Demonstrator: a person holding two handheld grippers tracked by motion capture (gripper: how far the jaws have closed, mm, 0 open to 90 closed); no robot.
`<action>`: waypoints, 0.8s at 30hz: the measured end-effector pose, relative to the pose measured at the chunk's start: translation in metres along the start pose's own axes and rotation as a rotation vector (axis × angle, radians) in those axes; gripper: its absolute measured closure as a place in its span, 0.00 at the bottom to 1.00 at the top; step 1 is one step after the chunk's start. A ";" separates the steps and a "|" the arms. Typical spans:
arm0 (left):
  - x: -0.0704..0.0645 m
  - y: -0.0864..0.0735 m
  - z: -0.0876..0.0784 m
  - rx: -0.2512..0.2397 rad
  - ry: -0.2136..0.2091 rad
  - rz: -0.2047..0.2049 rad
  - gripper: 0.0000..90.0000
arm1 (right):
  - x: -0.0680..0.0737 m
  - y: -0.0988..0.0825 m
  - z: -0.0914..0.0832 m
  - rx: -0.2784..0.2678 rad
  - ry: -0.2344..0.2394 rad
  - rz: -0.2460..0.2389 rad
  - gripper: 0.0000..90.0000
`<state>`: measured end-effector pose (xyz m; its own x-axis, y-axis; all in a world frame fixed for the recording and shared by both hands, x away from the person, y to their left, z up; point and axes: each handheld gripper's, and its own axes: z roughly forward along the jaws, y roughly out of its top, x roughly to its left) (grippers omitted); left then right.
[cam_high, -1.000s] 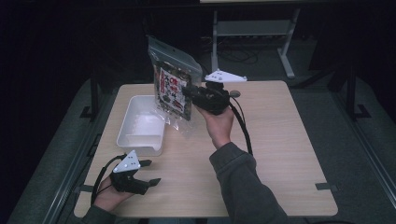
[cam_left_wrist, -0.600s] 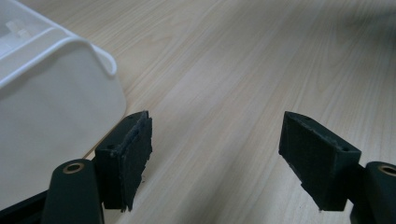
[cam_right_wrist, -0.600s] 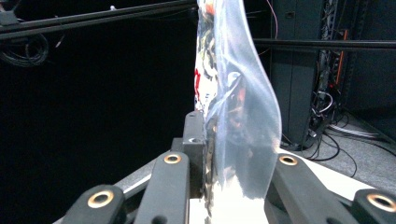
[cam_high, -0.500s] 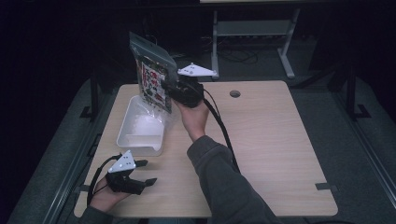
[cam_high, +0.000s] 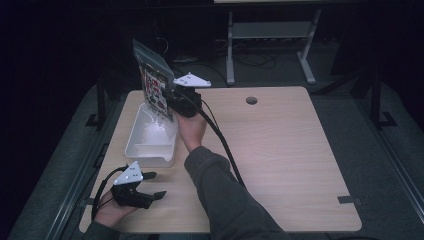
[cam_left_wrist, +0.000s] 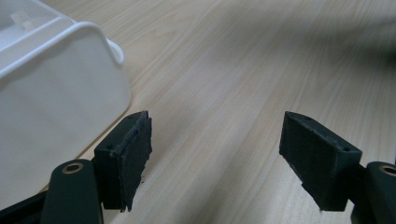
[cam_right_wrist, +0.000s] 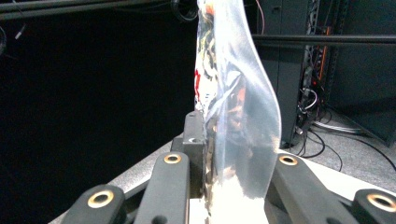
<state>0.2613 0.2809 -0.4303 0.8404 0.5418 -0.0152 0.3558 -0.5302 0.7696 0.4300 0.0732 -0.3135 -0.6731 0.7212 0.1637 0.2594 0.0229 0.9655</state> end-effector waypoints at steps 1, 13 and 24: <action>0.000 0.000 0.000 -0.001 -0.001 -0.002 0.27 | 0.001 -0.002 0.002 0.003 -0.004 0.000 0.84; 0.000 0.000 0.001 0.000 -0.008 0.003 0.27 | 0.006 -0.025 0.024 0.049 -0.047 0.005 0.84; 0.000 0.000 0.003 0.006 -0.017 0.006 0.27 | 0.011 -0.043 0.038 0.076 -0.071 0.034 0.84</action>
<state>0.2626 0.2792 -0.4326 0.8493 0.5275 -0.0217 0.3533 -0.5373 0.7658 0.4376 0.1060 -0.3605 -0.6129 0.7697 0.1787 0.3351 0.0483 0.9409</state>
